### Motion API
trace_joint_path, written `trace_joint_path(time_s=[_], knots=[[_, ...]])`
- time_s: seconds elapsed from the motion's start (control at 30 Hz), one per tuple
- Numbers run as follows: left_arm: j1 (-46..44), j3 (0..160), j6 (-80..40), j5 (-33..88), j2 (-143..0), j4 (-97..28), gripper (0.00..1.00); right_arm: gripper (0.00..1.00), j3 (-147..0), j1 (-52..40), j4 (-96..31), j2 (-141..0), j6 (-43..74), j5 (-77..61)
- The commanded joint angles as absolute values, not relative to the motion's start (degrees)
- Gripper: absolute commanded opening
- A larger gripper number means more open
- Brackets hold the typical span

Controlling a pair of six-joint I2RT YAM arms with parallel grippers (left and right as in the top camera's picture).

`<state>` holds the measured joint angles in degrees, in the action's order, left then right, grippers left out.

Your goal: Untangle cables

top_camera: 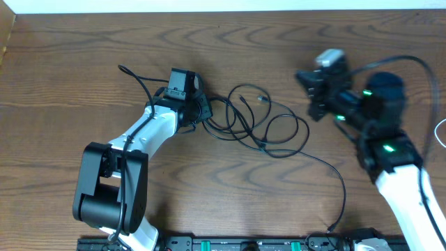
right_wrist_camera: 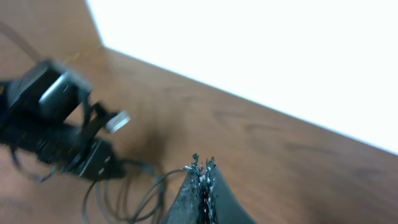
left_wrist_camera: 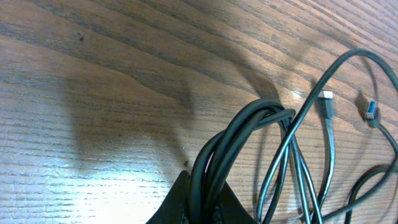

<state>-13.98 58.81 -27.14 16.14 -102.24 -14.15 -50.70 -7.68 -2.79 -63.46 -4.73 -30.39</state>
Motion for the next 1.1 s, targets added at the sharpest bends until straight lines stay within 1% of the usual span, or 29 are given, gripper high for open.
trace_joint_path(time_s=[0.0,0.07,0.2,0.27,0.33,0.4,0.43,0.5,0.57,0.63,0.73,0.77,0.83,0.93,1.07], knots=[[-13.8,59.5,-26.9,14.9,-102.9,-14.3,0.08,0.01,-50.9,-4.0,-5.1,-59.7,-2.1,-30.3],[-13.8,59.5,-26.8,18.5,-102.9,-14.1,0.08,0.12,-50.8,-5.3,-7.7,-61.0,-2.2,-31.3],[-13.8,59.5,-26.8,18.8,-102.9,-14.1,0.08,0.35,-50.8,-9.8,-8.7,-68.1,-2.1,-32.5],[-13.8,59.5,-26.8,18.8,-102.9,-14.1,0.08,0.38,-50.8,-12.8,-7.4,-72.6,-0.7,-34.9],[-13.8,59.5,-26.8,18.8,-102.9,-14.2,0.08,0.39,-50.8,-16.6,-3.9,-78.2,3.6,-35.6],[-13.8,59.5,-26.8,18.8,-102.9,-14.3,0.08,0.46,-50.8,-19.1,0.9,-83.4,8.8,-33.8],[-13.8,59.5,-26.8,18.8,-102.9,-14.5,0.08,0.48,-50.8,-20.1,4.4,-86.7,13.5,-32.6],[-13.8,59.5,-26.8,18.8,-102.9,-14.8,0.08,0.46,-50.8,-21.0,11.1,-91.9,24.8,-32.4],[-13.8,59.5,-26.8,18.8,-102.9,-15.3,0.08,0.42,-50.8,-21.6,17.7,-96.4,35.8,-33.2],[-13.8,59.5,-26.8,18.8,-102.9,-15.7,0.08,0.38,-50.8,-22.2,24.6,-101.1,44.0,-33.1],[-13.8,59.5,-26.8,18.8,-102.9,-15.9,0.08,0.42,-50.8,-23.5,33.5,-106.2,49.4,-33.1],[-13.8,59.5,-26.8,18.8,-102.9,-15.9,0.08,0.43,-50.8,-24.5,38.8,-109.2,52.0,-33.0],[-13.8,59.5,-26.8,18.8,-102.9,-15.9,0.08,0.43,-50.8,-25.5,42.9,-111.9,53.7,-32.5],[-13.8,59.5,-26.8,18.8,-102.9,-15.9,0.08,0.44,-50.9,-27.1,44.4,-115.1,57.4,-30.2],[-13.8,59.5,-26.8,18.8,-102.9,-15.9,0.08,0.45,-50.9,-29.3,44.4,-118.0,58.3,-25.2]])
